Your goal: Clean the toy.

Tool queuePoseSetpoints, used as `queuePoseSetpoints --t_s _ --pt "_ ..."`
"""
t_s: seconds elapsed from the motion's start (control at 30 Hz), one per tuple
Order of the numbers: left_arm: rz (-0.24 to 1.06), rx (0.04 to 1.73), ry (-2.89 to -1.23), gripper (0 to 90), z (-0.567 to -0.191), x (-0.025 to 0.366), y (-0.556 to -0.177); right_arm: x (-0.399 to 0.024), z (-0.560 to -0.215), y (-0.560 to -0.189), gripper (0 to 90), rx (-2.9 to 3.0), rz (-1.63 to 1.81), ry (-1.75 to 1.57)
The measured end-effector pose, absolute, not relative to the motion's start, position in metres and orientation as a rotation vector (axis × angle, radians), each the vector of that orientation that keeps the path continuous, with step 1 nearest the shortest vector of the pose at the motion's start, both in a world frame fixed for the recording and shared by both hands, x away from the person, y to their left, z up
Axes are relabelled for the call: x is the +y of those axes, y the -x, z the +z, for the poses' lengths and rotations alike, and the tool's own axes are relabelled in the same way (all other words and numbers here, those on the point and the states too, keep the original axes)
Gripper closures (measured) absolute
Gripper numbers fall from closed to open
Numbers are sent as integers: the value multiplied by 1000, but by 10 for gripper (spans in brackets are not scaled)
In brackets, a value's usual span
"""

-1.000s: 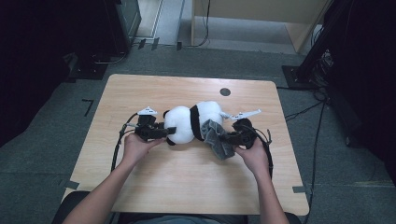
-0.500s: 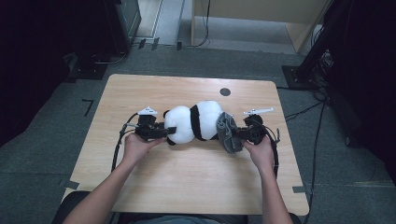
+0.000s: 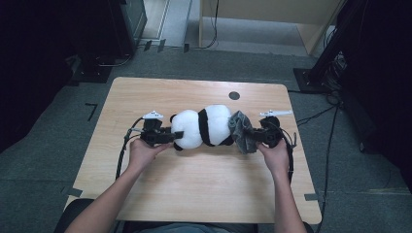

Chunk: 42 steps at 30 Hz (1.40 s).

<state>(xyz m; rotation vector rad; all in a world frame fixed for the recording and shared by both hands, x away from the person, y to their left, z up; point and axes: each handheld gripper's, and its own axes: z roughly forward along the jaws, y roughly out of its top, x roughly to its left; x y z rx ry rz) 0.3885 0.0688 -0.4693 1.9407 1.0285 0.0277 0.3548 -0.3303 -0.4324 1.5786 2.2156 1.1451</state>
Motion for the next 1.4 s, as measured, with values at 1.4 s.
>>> queuePoseSetpoints --t_s 1.4 --pt "67 923 -1974 301 -454 91 -396 -293 -424 -374 779 2203 1202 -1401"
